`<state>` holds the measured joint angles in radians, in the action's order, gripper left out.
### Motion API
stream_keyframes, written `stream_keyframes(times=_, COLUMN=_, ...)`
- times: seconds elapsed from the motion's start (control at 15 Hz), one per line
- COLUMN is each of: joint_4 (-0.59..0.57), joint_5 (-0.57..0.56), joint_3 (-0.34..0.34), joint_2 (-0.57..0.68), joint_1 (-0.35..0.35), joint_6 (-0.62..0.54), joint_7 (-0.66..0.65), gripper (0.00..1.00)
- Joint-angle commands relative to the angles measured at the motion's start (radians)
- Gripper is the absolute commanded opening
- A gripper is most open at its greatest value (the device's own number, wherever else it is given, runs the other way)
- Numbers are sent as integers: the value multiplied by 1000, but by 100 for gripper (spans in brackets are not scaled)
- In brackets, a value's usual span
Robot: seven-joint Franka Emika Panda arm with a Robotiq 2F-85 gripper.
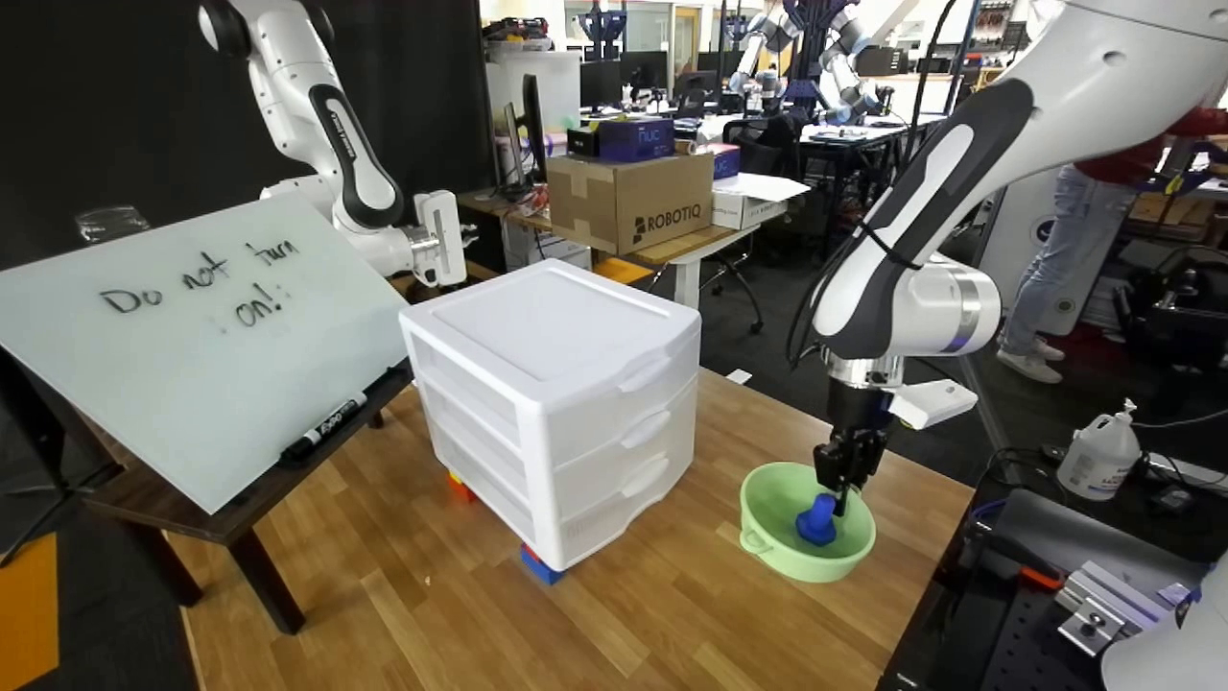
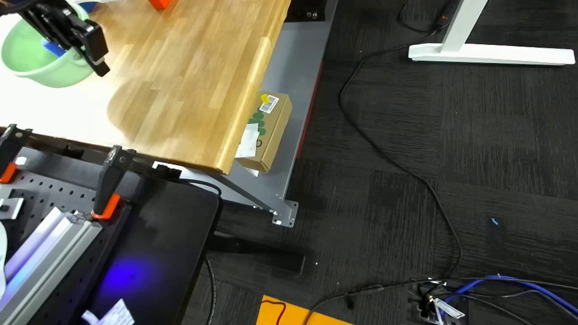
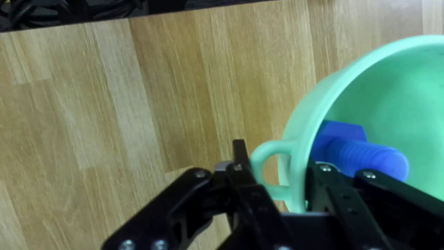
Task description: Move the green basin to the right
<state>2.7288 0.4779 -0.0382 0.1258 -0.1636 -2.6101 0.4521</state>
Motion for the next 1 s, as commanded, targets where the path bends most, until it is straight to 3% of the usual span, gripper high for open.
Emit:
stream_keyframes(times=0.0, joint_4=67, joint_5=58, joint_3=22, joint_2=-53, joint_1=-6, joint_6=-41, joint_7=45, gripper=8)
stream_keyframes(times=0.93, joint_4=47, joint_5=371, joint_3=123, joint_2=-47, joint_1=-24, joint_6=-97, joint_7=205, gripper=8)
